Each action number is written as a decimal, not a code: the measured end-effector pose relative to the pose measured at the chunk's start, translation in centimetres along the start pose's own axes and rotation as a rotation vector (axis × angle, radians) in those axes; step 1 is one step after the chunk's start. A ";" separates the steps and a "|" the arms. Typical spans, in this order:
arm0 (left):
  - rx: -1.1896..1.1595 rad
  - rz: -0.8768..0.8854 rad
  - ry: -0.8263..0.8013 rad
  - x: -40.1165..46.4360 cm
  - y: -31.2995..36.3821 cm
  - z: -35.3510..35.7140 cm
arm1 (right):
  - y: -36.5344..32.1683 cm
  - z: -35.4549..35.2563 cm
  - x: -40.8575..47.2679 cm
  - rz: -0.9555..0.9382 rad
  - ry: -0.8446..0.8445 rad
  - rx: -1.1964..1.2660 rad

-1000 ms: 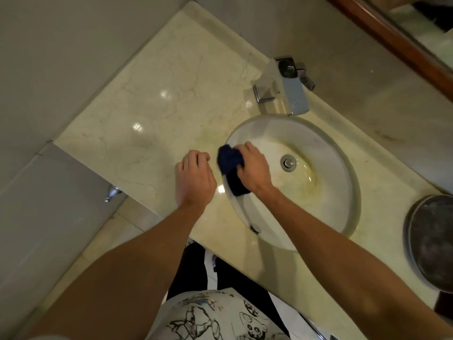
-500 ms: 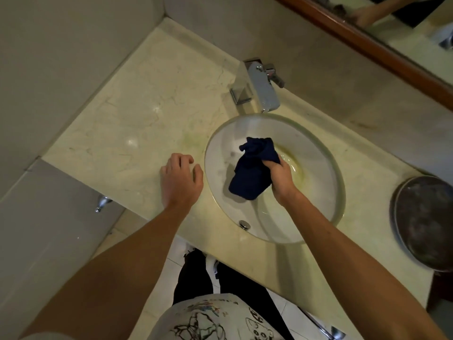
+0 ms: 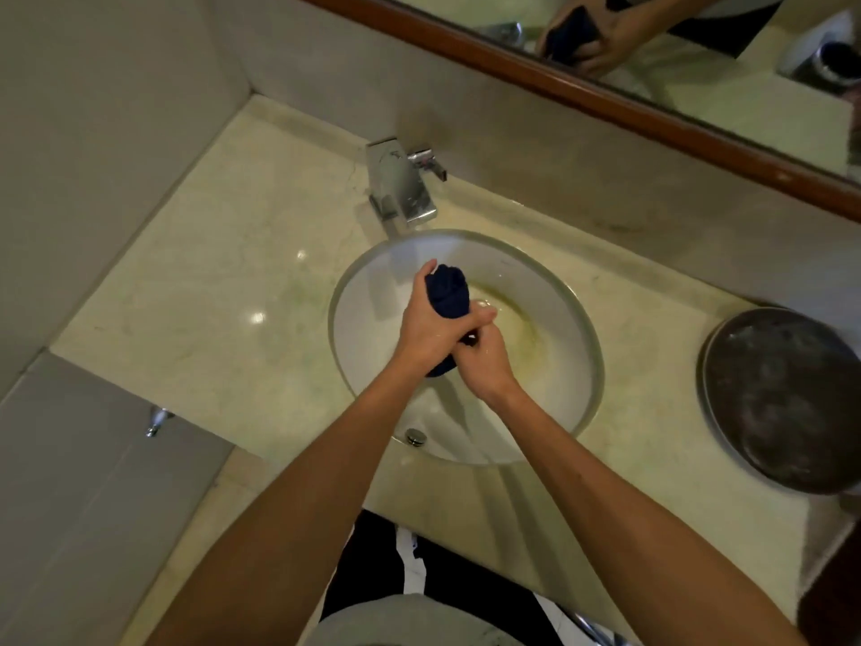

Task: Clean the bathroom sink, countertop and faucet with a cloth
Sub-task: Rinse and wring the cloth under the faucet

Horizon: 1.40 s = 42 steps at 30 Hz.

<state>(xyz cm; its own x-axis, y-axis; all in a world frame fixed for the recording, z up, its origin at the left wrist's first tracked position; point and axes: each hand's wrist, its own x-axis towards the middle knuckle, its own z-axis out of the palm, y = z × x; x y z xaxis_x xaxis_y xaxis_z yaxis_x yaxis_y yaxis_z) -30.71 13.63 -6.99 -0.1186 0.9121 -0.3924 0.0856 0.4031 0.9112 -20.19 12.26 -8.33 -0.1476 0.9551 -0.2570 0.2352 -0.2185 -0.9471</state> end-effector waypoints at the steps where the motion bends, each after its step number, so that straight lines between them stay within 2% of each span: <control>1: -0.032 -0.009 0.051 0.6 -0.1 0.2 | 0.4 -0.6 0.2 -0.003 -0.040 -0.008; 5: -0.114 -0.018 0.174 1.5 -0.2 1.1 | 2.1 -2.6 1.0 -0.008 -0.175 -0.027; 7: -0.142 -0.002 0.229 1.7 0.0 1.6 | 3.3 -2.6 1.1 -0.016 -0.164 -0.118; 9: -0.166 -0.006 0.270 2.3 0.2 1.6 | 4.7 -2.0 1.6 0.067 -0.128 -0.217; 11: -0.205 -0.017 0.275 2.6 0.2 1.6 | 5.7 -1.5 3.2 0.131 -0.078 -0.267; 13: -0.232 -0.009 0.230 2.5 -0.3 1.8 | 6.4 -1.0 6.0 0.074 -0.080 -0.271; 15: -0.219 0.004 0.187 2.8 -1.1 1.6 | 6.7 -0.4 9.0 0.010 -0.101 -0.419; 18: -0.196 0.006 0.229 4.8 -2.3 -0.3 | 5.8 0.1 13.0 0.037 -0.318 -0.740; 21: -0.163 0.034 0.244 7.3 -3.2 -2.1 | 4.7 0.0 15.9 0.107 -0.493 -0.932; 23: -0.133 0.068 0.230 8.7 -3.7 -2.5 | 3.3 -0.6 16.7 0.101 -0.345 -0.909; 26: -0.111 0.094 0.243 10.4 -4.2 -2.6 | 0.8 -0.6 16.2 -0.032 0.132 -0.462; 28: -0.125 0.097 0.257 11.3 -4.5 -2.5 | -1.4 -0.1 16.1 -0.167 0.323 -0.178; 31: -0.112 0.095 0.251 12.3 -4.7 -2.0 | -4.1 0.8 16.7 -0.276 0.350 -0.003; 35: -0.085 0.105 0.260 13.0 -4.9 -1.4 | -4.9 1.6 18.4 -0.332 0.379 -0.130; 42: -0.137 0.111 0.248 13.1 -4.6 -1.4 | -4.6 1.7 19.5 -0.356 0.408 -0.167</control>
<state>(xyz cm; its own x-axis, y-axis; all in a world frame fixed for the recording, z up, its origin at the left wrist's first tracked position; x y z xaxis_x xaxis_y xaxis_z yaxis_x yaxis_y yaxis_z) -34.07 23.62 -16.18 -0.3552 0.8972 -0.2624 -0.0208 0.2730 0.9618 -25.75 31.61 -9.28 0.1301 0.9713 0.1992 0.3925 0.1340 -0.9099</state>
